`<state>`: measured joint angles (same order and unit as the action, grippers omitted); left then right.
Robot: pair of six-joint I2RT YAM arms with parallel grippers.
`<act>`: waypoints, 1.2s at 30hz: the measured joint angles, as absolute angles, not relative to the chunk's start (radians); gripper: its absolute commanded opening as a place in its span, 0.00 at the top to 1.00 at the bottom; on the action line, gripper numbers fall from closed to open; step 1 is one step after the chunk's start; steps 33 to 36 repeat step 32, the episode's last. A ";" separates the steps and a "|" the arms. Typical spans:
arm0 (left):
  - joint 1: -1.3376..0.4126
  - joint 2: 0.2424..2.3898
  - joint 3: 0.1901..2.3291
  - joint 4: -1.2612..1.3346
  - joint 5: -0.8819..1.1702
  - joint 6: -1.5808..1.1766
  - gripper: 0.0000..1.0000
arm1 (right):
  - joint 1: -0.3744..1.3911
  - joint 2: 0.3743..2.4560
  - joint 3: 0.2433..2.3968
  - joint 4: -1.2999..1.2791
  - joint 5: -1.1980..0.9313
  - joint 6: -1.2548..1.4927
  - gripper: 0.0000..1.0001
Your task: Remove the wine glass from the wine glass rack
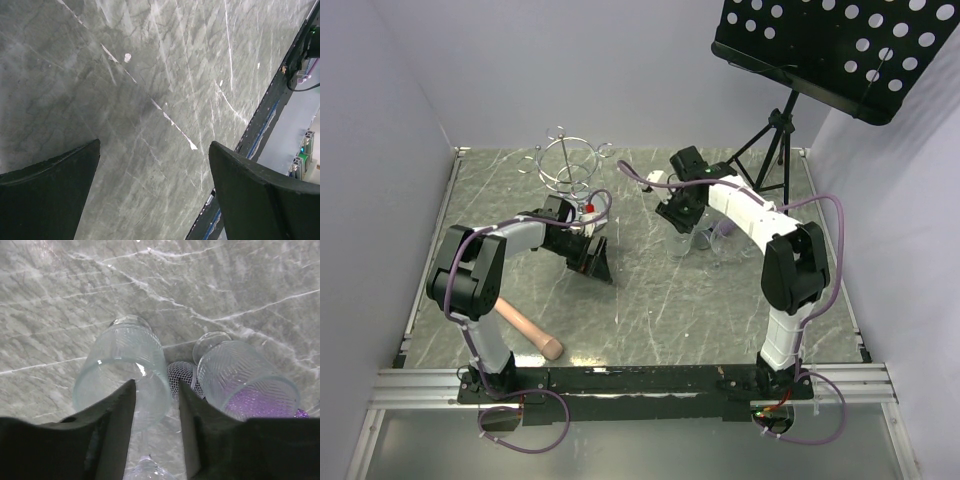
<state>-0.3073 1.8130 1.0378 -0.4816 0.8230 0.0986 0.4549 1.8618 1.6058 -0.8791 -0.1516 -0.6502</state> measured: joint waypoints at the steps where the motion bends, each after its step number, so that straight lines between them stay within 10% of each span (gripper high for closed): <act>1: -0.309 1.813 1.038 -0.482 0.822 0.102 0.00 | 0.453 1.861 1.610 -0.879 -0.154 -0.644 0.47; 7: -0.324 1.811 1.045 -0.488 0.812 0.130 0.00 | 0.449 1.832 1.618 -0.883 -0.173 -0.609 0.32; 9: -0.335 1.811 1.051 -0.496 0.803 0.147 0.00 | 0.448 1.816 1.618 -0.883 -0.182 -0.596 0.01; 36: -0.406 1.241 0.925 -0.525 0.574 0.489 0.00 | 0.403 1.438 1.470 -0.578 -0.190 -0.178 0.00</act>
